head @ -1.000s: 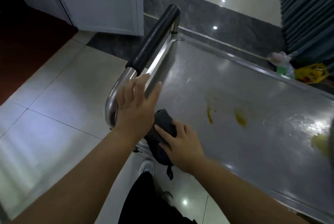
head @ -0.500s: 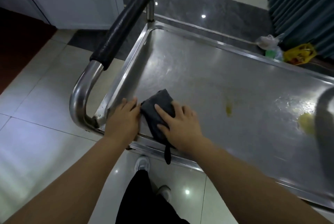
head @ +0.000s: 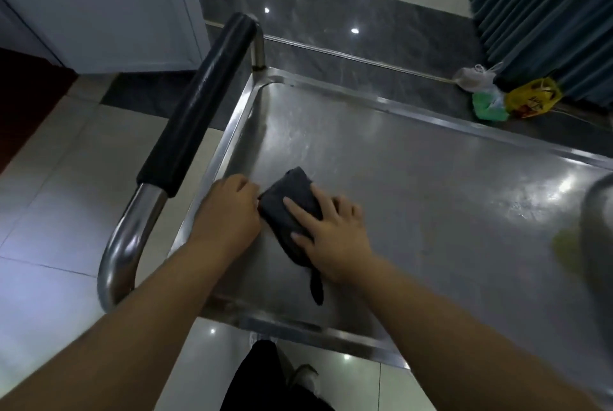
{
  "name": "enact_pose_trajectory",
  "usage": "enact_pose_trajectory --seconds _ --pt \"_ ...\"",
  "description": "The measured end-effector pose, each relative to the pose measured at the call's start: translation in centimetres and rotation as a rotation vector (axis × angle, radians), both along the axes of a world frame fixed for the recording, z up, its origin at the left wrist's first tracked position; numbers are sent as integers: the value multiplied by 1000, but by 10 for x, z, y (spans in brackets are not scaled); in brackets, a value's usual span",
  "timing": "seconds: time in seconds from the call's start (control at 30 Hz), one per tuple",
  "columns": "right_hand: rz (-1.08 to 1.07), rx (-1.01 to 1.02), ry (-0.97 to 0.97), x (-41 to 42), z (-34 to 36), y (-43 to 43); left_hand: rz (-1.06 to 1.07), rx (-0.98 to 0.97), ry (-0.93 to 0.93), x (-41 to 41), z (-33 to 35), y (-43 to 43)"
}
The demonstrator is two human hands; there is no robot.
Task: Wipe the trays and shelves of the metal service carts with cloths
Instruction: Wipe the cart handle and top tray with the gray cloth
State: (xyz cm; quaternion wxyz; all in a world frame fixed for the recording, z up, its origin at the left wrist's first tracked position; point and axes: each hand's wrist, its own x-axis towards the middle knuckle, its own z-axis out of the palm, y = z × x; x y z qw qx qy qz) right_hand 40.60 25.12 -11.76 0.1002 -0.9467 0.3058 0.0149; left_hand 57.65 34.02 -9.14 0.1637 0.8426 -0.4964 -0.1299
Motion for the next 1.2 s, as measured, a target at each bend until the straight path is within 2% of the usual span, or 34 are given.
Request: enact_pose_trajectory --seconds 0.07,0.13,0.2,0.27,0.33,0.43,0.5,0.57,0.7,0.73,0.77,0.87,0.9,0.93,1.0,1.1,1.13,1.2 --pt "-56 -73 -26 -11 2 -29 -8 9 15 9 2 -23" --pt "-355 -87 49 -26 2 -71 -13 1 18 15 1 -45" --pt "-763 44 104 -34 3 -111 -26 13 14 16 -3 -67" --pt "-965 110 118 -22 2 -128 -51 24 28 15 -8 -88" --pt "-833 100 88 1 0 -119 -72 52 32 15 -14 -105" --pt "-364 -3 -16 23 -10 -93 -103 104 15 18 -23 -118" --pt "-248 -45 -45 16 -10 -110 -124 122 -3 20 -31 -118" --pt "-392 -42 0 1 -6 -146 -130 120 -14 21 -36 -115" --pt "-1010 74 59 11 -3 -199 -88 93 -5 18 -40 -117" --pt "-1031 89 53 29 -3 -197 -81 84 -7 17 -40 -117" --pt "-944 95 35 50 -5 -189 -77 75 -10 16 -40 -117" --pt "-319 43 -30 95 -12 -159 -71 47 -15 15 -39 -116" --pt "-188 31 -16 100 -12 -164 -73 47 -16 15 -39 -116" --pt "-169 14 -1 99 -11 -177 -74 50 -14 16 -39 -116" --pt "-360 -5 23 83 -11 -209 -72 61 -2 18 -38 -117" --pt "-782 105 39 59 -7 -239 -81 73 -2 19 -40 -116" --pt "-845 108 57 59 -7 -237 -80 73 -4 18 -40 -116" --pt "-735 87 85 70 -6 -222 -67 71 -17 15 -39 -115"
